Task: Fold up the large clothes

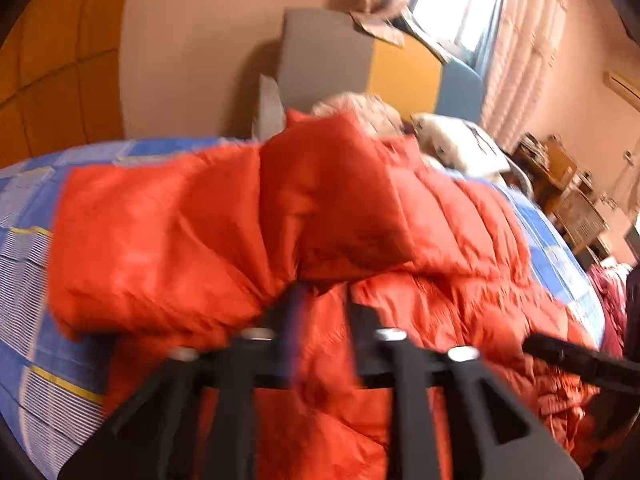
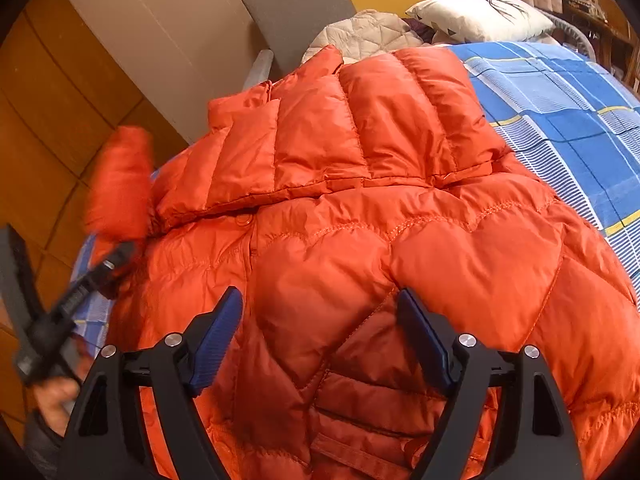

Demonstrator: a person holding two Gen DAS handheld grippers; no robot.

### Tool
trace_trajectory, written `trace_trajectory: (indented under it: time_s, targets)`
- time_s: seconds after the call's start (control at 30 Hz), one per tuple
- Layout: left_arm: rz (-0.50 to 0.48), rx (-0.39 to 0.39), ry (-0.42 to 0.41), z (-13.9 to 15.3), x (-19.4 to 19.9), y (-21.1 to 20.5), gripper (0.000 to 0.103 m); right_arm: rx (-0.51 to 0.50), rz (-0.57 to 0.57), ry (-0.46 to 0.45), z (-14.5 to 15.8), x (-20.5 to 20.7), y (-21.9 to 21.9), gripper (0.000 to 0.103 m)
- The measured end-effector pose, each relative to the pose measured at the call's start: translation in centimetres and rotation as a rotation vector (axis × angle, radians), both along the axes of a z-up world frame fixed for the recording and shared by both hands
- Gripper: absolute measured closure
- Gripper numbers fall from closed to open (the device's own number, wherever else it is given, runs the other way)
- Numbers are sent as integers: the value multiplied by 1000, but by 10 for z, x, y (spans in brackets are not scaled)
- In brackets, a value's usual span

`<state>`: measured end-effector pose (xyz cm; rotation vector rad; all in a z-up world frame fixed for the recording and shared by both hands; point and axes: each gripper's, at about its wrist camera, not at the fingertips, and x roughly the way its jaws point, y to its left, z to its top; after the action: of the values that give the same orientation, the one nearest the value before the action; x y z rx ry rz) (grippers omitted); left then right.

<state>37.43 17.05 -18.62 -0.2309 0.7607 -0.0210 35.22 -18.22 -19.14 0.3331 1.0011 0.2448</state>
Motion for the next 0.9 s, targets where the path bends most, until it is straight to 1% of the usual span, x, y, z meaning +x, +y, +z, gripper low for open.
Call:
trace_trajectory:
  time_s: [0.03, 0.13, 0.2, 0.27, 0.37, 0.4, 0.43, 0.47, 0.53, 0.6, 0.63, 0.7, 0.73, 0.77, 0.8, 0.83, 0.87, 0.9]
  targets:
    - [5, 15, -7, -1, -2, -3, 59, 7, -1, 1, 1, 1, -1, 23]
    - [-10, 3, -19, 1, -11, -6, 57, 51, 5, 0, 4, 7, 0, 23]
    - [2, -28, -27, 2, -21, 0, 57, 76, 13, -2, 6, 11, 3, 23]
    - [38, -65, -40, 2, -39, 3, 57, 114, 41, -19, 9, 15, 13, 29]
    - [143, -132, -36, -6, -60, 28, 57, 174, 82, -23, 12, 21, 33, 30]
    - [176, -151, -27, -10, -65, 36, 57, 202, 96, -26, 13, 24, 41, 31]
    - [206, -168, -19, -13, -68, 43, 57, 229, 107, -25, 15, 27, 49, 36]
    - [230, -187, -10, -16, -73, 52, 57, 245, 115, -25, 16, 30, 56, 36]
    - [280, -187, 12, -19, -75, 64, 58, 255, 121, -18, 16, 39, 74, 36]
    - [308, -203, 17, -23, -80, 74, 58, 285, 126, 5, 13, 51, 92, 36]
    - [331, -187, 26, -24, -81, 77, 58, 291, 127, 13, 12, 55, 98, 36]
    - [346, -206, 36, -28, -83, 84, 57, 306, 130, 38, 9, 67, 117, 44]
    - [361, -206, 41, -28, -83, 85, 56, 310, 134, 44, 9, 70, 122, 51]
    - [374, -203, 49, -30, -83, 87, 56, 297, 143, 48, 9, 74, 131, 61]
    - [379, -211, 54, -33, -82, 90, 55, 276, 150, 47, 11, 75, 137, 66]
    - [386, -215, 59, -34, -82, 91, 53, 258, 153, 33, 14, 75, 141, 80]
    - [394, -209, 66, -36, -80, 91, 52, 264, 150, 12, 19, 73, 141, 88]
    - [396, -205, 67, -36, -77, 91, 52, 264, 150, -1, 22, 72, 140, 91]
